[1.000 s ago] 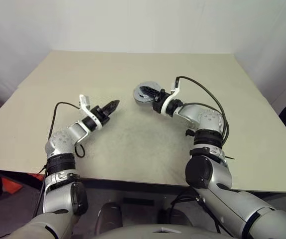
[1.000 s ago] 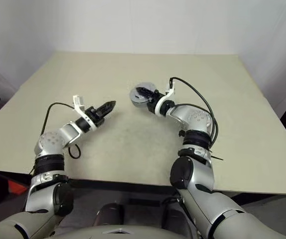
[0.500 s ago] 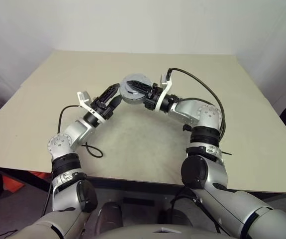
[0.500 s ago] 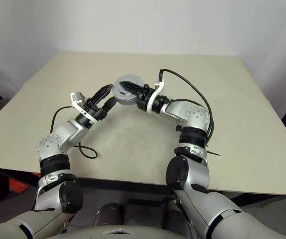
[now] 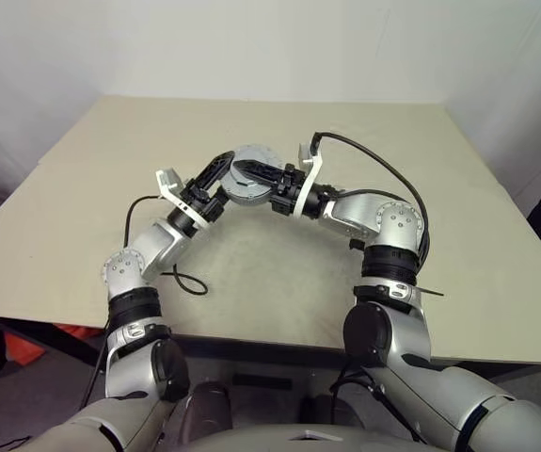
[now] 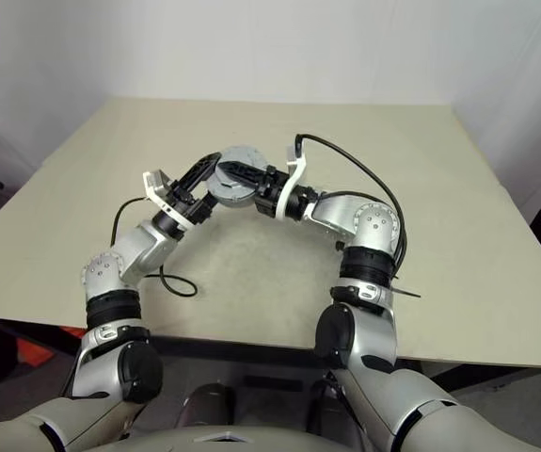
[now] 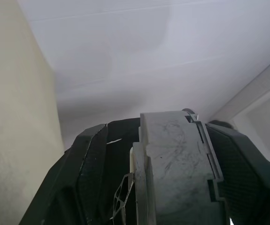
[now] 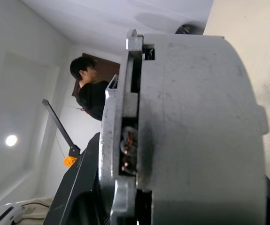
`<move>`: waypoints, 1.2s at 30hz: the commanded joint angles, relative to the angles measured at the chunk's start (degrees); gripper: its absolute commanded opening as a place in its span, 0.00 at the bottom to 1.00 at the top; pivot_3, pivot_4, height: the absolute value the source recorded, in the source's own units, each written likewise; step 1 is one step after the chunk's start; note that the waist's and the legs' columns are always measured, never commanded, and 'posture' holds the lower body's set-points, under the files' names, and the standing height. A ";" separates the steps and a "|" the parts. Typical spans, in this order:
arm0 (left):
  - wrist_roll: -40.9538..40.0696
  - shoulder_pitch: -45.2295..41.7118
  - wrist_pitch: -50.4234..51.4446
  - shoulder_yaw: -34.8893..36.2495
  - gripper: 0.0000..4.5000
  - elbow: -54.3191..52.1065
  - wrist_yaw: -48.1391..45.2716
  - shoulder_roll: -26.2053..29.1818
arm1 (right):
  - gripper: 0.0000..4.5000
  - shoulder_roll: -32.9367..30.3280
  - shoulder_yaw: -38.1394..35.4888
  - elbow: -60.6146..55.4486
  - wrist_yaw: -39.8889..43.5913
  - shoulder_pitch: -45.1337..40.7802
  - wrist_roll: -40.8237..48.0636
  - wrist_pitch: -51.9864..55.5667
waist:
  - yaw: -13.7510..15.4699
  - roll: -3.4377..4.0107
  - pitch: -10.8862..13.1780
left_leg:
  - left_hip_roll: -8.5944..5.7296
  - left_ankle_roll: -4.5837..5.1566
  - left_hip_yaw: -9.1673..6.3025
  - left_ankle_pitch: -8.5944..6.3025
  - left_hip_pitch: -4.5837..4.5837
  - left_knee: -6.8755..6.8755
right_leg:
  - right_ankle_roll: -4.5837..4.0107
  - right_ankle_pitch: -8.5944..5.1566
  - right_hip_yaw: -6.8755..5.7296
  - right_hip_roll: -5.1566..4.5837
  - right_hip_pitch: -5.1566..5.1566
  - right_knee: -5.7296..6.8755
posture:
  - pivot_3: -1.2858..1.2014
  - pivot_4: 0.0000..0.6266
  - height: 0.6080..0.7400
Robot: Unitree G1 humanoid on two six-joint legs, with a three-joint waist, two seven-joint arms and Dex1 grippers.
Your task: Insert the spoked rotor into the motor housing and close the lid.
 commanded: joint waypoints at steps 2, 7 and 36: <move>-0.45 -0.84 -0.29 -2.60 0.71 -1.43 -0.79 0.53 | 0.49 0.34 1.44 -1.82 1.65 -1.55 2.86 -1.26 | 0.02 0.00 0.00 | 0.00 0.00 0.00 0.00 0.00 0.03 | 0.01 0.01 0.00 0.00 0.02 0.00 | 0.52 0.00 1.00; -0.45 -0.18 -1.05 -3.36 0.39 -2.07 -1.21 1.09 | 0.49 -0.04 1.94 -1.26 1.90 -1.57 2.81 -2.08 | 0.02 0.00 0.00 | 0.00 0.00 -0.02 0.00 0.00 0.11 | 0.04 0.03 0.00 -0.01 0.06 0.03 | 0.52 0.00 1.00; 3.68 0.35 -9.09 -3.98 0.29 0.53 0.14 2.86 | 0.99 -2.02 8.97 -3.66 3.87 1.04 -2.60 -13.83 | 0.02 -0.01 0.00 | 0.01 -0.01 -0.06 0.00 0.01 0.52 | 0.05 0.03 0.02 -0.06 0.05 0.52 | 0.52 0.00 1.00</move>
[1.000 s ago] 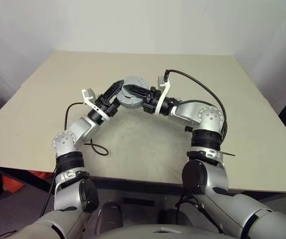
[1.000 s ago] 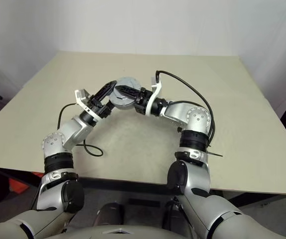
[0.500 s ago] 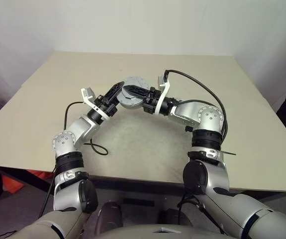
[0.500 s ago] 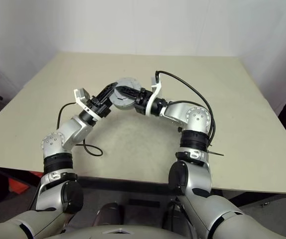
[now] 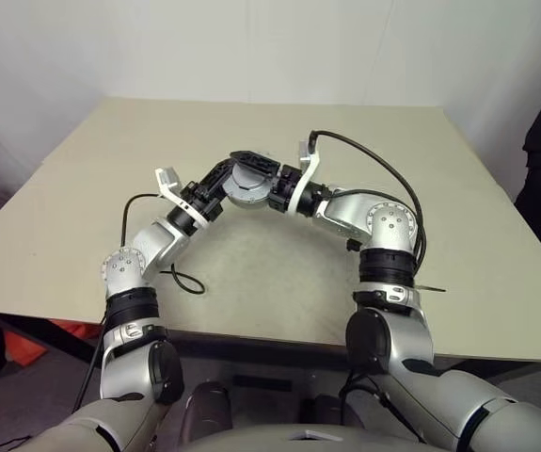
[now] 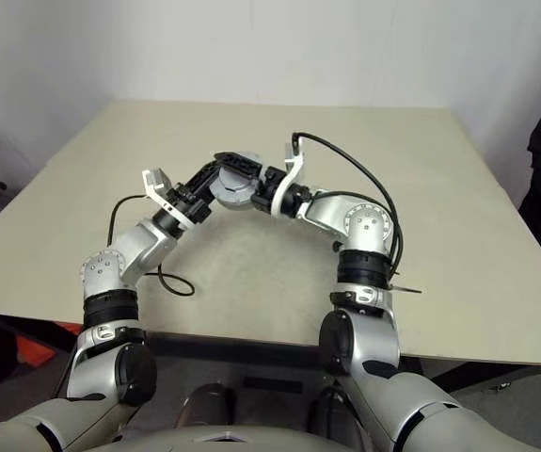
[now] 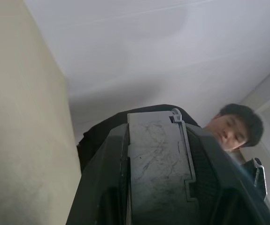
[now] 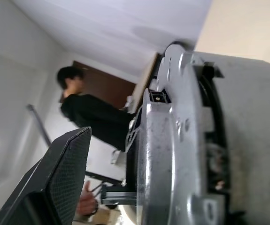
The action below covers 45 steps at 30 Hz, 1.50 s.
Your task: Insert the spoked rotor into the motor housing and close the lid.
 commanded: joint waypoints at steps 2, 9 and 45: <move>2.86 -0.28 -5.21 0.82 0.29 1.14 -0.43 1.85 | 0.99 -0.84 1.62 -2.88 1.11 -0.74 -1.40 -3.85 | 0.00 0.00 0.00 | -0.01 0.00 0.00 0.00 -0.01 0.01 | 0.00 0.00 0.00 -0.01 0.00 0.00 | 0.52 0.00 1.00; 6.39 0.37 -12.68 3.96 0.29 4.46 -0.44 6.27 | 0.99 -1.70 3.18 -1.07 1.02 0.07 -6.16 -7.26 | -0.27 0.00 0.00 | 0.02 0.00 -0.01 0.00 0.04 0.01 | 0.00 0.00 0.01 0.02 0.00 0.03 | 0.52 0.00 1.00; 25.70 -1.24 -35.48 10.85 0.66 21.61 2.38 22.10 | 1.00 -3.09 4.18 6.60 4.63 -2.05 -10.79 -10.51 | -0.07 -0.48 0.02 | 0.05 -0.16 -0.04 0.09 0.29 0.04 | -0.06 0.02 0.01 0.01 0.14 0.23 | 0.52 0.00 1.00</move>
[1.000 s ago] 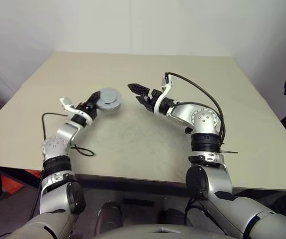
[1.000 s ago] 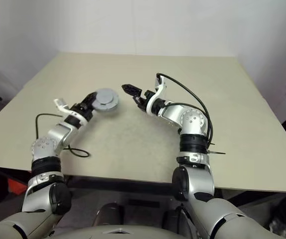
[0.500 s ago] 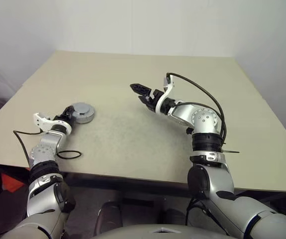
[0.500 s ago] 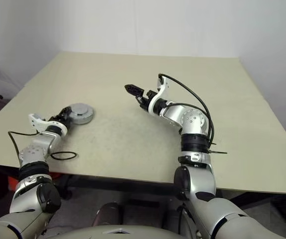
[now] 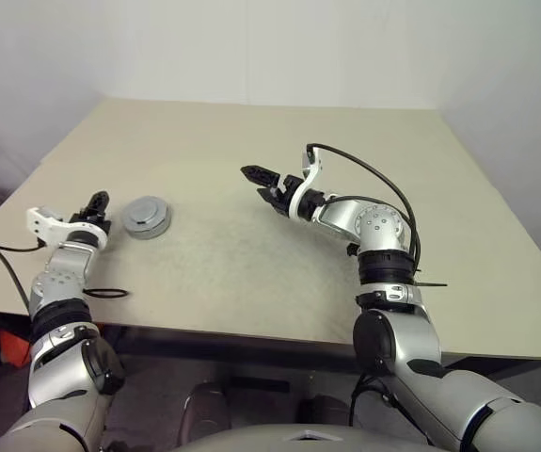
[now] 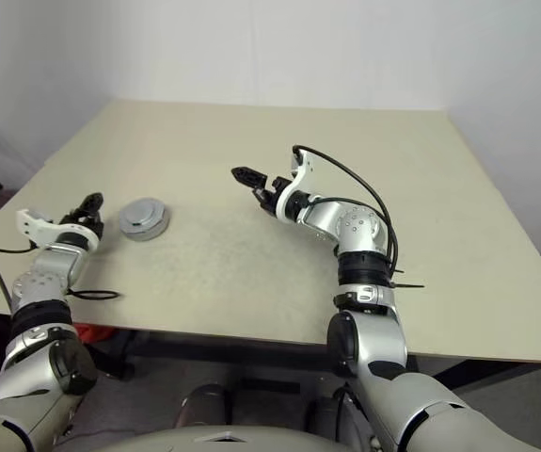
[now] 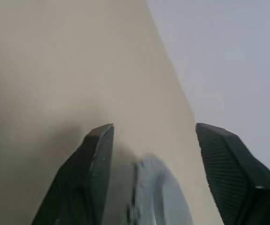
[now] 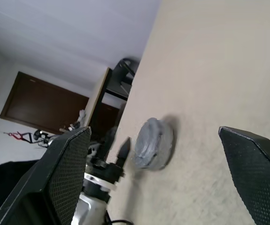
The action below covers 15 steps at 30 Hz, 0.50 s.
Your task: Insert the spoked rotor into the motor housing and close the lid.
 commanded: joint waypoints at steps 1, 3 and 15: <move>2.29 -2.42 -2.19 -0.98 0.66 0.27 -2.70 2.58 | 1.00 -0.40 0.13 -0.61 1.44 -2.06 -0.12 -1.31 | 0.10 0.00 0.00 | 0.00 0.00 0.00 0.00 0.00 0.00 | 0.00 0.00 0.00 0.00 0.00 0.00 | 0.52 0.00 1.00; 4.39 -2.67 -3.38 -3.03 0.66 -1.24 -4.68 2.84 | 1.00 -1.29 2.69 -3.22 4.16 -1.17 -2.03 -3.31 | 0.16 -0.02 0.00 | 0.00 0.00 0.00 0.00 -0.02 0.00 | 0.00 0.00 0.00 -0.01 0.00 0.00 | 0.52 0.00 1.00; 23.79 4.11 -10.66 -34.69 0.66 -27.25 -27.83 -0.17 | 1.00 -24.28 27.96 -21.59 32.86 12.71 -25.21 -26.76 | 1.21 -0.30 0.02 | -0.02 0.01 -0.02 -0.01 0.04 0.03 | 0.00 0.00 -0.03 -0.08 0.16 -0.03 | 0.52 0.00 1.00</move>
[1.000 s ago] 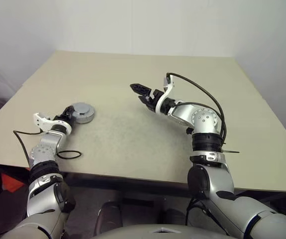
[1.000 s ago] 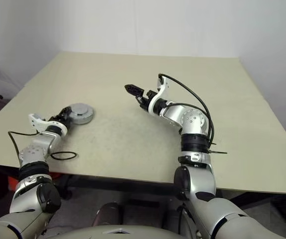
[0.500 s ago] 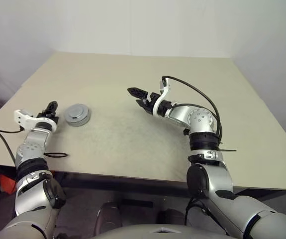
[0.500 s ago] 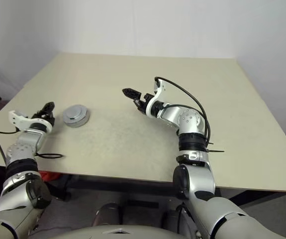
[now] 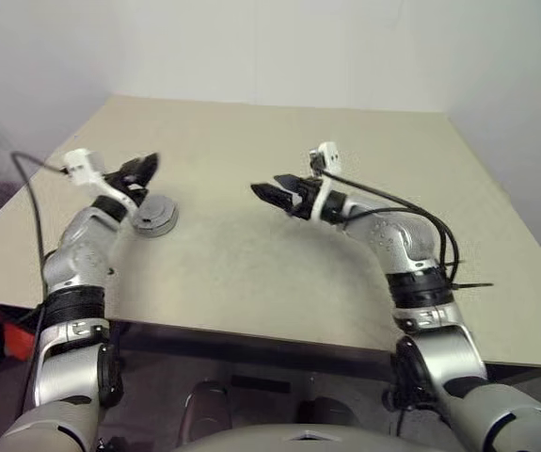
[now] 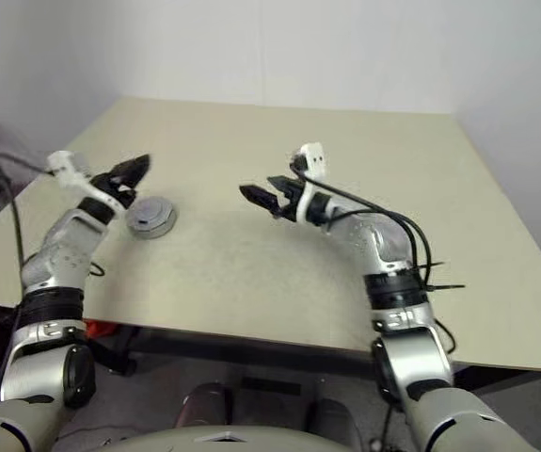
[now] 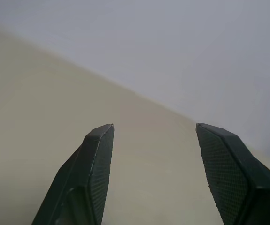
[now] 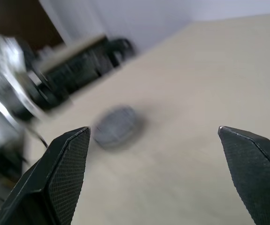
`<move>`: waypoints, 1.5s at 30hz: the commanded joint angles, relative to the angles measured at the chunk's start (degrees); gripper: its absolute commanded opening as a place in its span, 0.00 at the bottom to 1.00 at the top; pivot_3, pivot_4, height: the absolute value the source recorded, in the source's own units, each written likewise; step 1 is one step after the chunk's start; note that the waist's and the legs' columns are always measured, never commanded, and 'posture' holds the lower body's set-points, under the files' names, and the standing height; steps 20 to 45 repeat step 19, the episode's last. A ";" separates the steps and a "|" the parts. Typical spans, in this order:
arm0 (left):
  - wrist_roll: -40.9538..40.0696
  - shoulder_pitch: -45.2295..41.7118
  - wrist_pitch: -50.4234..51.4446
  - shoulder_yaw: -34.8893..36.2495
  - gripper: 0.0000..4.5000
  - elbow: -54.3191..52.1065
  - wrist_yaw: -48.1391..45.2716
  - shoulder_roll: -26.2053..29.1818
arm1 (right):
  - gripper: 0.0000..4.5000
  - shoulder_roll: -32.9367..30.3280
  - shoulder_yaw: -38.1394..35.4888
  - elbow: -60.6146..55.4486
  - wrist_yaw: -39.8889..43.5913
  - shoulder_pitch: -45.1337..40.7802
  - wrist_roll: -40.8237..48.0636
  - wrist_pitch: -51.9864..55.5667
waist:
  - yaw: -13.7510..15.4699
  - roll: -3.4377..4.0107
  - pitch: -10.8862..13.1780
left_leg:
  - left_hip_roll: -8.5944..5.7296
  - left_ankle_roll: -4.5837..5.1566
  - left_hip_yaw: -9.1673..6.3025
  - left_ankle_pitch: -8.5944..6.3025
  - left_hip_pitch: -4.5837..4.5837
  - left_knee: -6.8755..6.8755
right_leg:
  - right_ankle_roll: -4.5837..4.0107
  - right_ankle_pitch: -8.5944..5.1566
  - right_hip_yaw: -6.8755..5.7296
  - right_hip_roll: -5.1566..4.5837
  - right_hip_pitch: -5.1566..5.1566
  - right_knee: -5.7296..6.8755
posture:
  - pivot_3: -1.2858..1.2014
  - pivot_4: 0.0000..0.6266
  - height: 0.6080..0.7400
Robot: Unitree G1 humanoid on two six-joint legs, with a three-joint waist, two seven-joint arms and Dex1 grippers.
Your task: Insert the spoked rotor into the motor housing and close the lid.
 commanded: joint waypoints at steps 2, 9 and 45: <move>8.56 3.05 -2.34 -14.18 0.66 -8.34 -9.69 0.03 | 1.00 -7.68 3.73 -4.05 7.49 3.56 -7.52 -9.23 | 0.14 0.01 0.00 | 0.00 0.00 0.01 0.00 0.03 0.03 | -0.02 -0.01 0.01 0.00 0.02 0.02 | 0.52 0.00 1.00; 16.86 3.59 -7.37 -24.05 0.66 -5.84 -14.05 -3.38 | 1.00 -11.99 3.39 -3.24 7.71 8.74 -14.09 -14.95 | -0.97 0.04 0.00 | 0.04 0.00 0.04 0.01 0.07 0.07 | -0.30 -0.08 0.05 0.04 -0.03 0.11 | 0.52 0.00 1.00; 18.36 1.92 -8.33 -23.11 0.66 -2.88 -15.85 -3.52 | 1.00 -11.98 1.07 -5.08 5.97 10.67 -15.12 -14.17 | -1.21 0.09 0.00 | 0.03 0.03 0.07 0.01 0.13 0.20 | -0.48 -0.01 0.07 0.02 0.02 0.11 | 0.52 0.00 1.00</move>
